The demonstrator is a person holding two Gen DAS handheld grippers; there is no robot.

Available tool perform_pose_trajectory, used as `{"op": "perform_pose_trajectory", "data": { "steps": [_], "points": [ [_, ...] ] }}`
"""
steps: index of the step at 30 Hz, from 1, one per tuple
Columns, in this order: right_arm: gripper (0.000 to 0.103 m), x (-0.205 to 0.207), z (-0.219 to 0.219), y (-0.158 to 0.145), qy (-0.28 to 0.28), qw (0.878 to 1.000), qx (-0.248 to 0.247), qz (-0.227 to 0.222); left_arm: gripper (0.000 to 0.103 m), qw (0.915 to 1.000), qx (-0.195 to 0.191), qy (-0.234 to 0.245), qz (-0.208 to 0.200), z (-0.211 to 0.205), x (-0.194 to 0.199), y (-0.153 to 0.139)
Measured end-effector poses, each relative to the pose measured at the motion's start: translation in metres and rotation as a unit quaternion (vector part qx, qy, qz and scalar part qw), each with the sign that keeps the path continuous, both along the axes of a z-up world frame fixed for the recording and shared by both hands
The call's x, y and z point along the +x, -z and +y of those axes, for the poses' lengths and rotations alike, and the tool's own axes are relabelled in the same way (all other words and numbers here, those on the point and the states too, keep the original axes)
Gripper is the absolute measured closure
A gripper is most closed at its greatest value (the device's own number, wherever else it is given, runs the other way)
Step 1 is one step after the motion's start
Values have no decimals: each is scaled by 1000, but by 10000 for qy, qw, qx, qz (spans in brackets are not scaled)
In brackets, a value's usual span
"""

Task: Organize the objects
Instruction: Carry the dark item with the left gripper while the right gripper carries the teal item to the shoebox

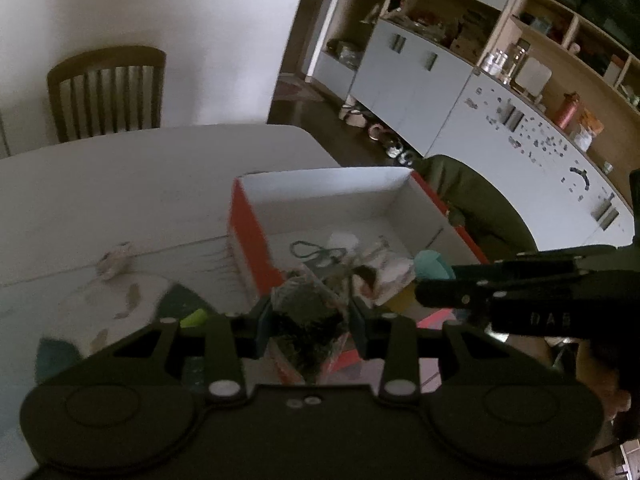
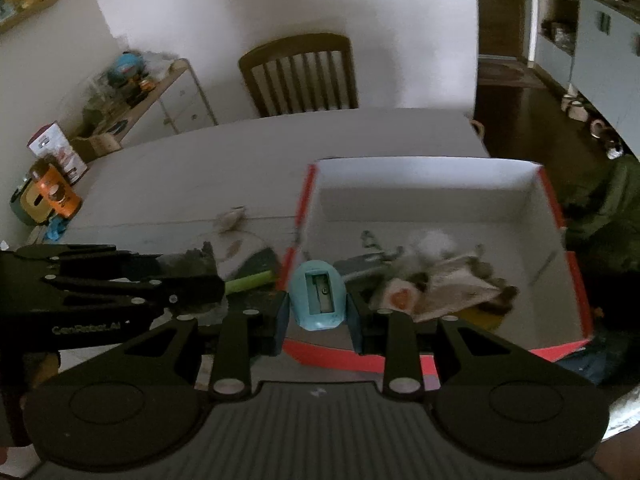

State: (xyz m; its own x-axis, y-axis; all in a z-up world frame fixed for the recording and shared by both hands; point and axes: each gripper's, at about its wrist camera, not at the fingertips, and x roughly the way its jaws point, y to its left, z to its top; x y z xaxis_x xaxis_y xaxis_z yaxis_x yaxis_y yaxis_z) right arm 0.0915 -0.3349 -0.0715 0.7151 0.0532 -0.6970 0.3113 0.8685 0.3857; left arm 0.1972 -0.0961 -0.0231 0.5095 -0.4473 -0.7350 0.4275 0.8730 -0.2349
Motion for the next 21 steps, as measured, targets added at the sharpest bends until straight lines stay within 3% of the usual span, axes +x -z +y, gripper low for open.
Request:
{"op": "perform_pose_trajectory", "data": {
  "steps": [10,21],
  "points": [
    [73,-17,-64,22,399,9988,-216,191,64,9995,218,236,32,-56,26,14],
    [73,6,-112,50,494,9969,-432,442,64,9971,649,400,41,-105,68,35]
  ]
}}
